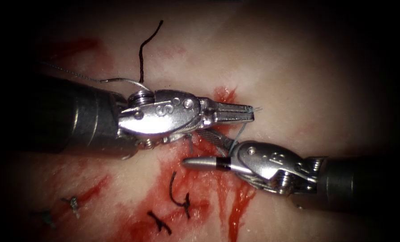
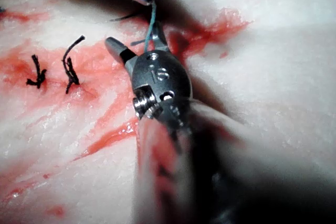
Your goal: Wound Closure
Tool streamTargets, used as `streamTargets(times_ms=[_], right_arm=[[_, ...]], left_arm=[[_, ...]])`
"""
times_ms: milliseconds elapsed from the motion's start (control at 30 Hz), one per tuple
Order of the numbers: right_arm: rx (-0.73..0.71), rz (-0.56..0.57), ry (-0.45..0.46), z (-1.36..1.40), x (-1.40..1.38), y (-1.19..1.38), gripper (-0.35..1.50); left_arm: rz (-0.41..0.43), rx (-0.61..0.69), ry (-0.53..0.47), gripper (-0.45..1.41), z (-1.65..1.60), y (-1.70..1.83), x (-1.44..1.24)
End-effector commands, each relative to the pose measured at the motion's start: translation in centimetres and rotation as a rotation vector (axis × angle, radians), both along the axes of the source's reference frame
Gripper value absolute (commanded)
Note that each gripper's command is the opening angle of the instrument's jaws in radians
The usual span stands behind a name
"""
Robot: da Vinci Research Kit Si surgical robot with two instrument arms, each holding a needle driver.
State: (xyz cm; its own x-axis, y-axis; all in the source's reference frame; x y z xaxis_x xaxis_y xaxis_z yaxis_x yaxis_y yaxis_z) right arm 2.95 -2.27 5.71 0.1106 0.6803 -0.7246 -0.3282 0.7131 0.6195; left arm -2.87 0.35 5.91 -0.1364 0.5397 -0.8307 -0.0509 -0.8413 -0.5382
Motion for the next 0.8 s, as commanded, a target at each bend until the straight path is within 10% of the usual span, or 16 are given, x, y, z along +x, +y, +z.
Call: streamTargets(times_ms=[33, 100, 667, 800], right_arm=[[-0.001, 0.003, 0.001, 0.01, 0.06, -0.02, 0.02], [0.038, 0.014, 0.008, 0.01, 0.04, -0.03, -0.35], [0.094, 0.05, 0.014, -0.1, -0.04, 0.08, -0.35], [0.05, 0.071, 0.024, -0.19, -0.14, 0.2, 1.11]], left_arm=[[0.001, 0.0, 0.0, -0.45, 0.06, -0.02, -0.05], [0.001, 0.0, 0.0, -0.45, 0.06, -0.02, -0.05], [-0.011, -0.008, -0.039, -0.45, -0.21, 0.2, 0.18], [-0.067, -0.005, -0.027, -0.45, -0.48, 0.4, 0.53]])
